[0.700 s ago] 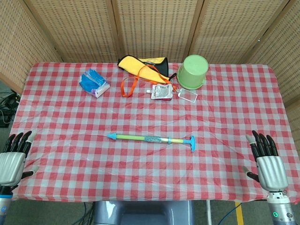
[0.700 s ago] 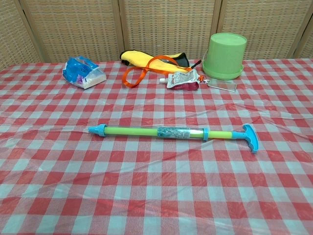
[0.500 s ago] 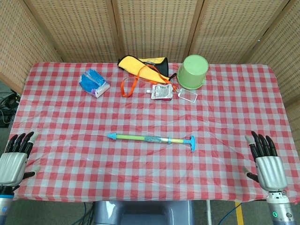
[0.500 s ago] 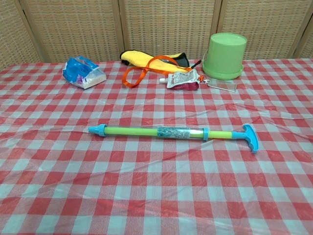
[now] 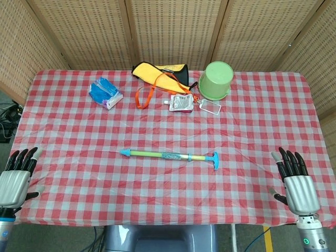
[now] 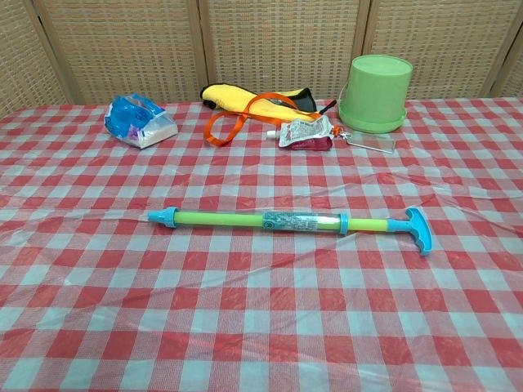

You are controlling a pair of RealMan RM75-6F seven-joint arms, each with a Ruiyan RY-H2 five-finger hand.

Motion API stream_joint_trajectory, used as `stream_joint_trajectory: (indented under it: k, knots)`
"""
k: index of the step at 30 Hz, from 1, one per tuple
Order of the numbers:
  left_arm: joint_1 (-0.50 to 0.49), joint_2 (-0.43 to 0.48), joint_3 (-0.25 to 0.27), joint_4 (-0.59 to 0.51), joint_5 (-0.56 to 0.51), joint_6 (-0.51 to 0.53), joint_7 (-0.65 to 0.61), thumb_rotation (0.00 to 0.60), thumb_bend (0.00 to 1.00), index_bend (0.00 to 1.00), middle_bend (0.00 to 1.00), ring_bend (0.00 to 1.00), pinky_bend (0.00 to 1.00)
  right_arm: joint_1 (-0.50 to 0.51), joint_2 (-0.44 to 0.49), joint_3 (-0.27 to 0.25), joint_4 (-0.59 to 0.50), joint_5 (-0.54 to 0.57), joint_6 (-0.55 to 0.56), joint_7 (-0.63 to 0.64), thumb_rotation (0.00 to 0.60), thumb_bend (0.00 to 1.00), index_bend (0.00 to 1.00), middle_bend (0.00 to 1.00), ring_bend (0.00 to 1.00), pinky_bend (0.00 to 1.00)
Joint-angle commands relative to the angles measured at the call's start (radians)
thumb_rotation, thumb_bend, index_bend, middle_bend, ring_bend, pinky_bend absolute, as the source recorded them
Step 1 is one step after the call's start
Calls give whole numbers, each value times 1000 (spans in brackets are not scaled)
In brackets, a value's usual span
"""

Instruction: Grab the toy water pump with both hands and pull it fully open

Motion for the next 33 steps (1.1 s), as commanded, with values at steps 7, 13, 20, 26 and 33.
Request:
stream_joint_trajectory:
  k: [7, 13, 20, 26, 33]
  knots:
    - [4, 2, -3, -3, -6, 7, 7, 600, 109, 0, 0, 0, 0, 44, -9, 25, -66, -16, -37, -64, 600, 78, 165, 8, 0, 0]
    - [1, -3, -8, 4, -14, 4, 6, 600, 108, 0, 0, 0, 0, 125, -43, 94, -148, 1, -108, -202, 600, 77, 297, 514, 423, 167]
    - [-2, -9, -12, 15, -25, -3, 7, 600, 108, 0, 0, 0, 0, 231, -156, 158, -152, 69, -219, -378, 600, 85, 445, 885, 811, 469]
    - [-8, -18, -14, 26, -36, -15, 17, 600, 108, 0, 0, 0, 0, 315, -238, 189, -167, 180, -332, -498, 600, 166, 505, 959, 877, 505]
    - [-12, -24, -15, 27, -41, -20, 24, 600, 110, 0, 0, 0, 0, 394, -349, 201, -145, 311, -420, -653, 600, 256, 495, 959, 878, 506]
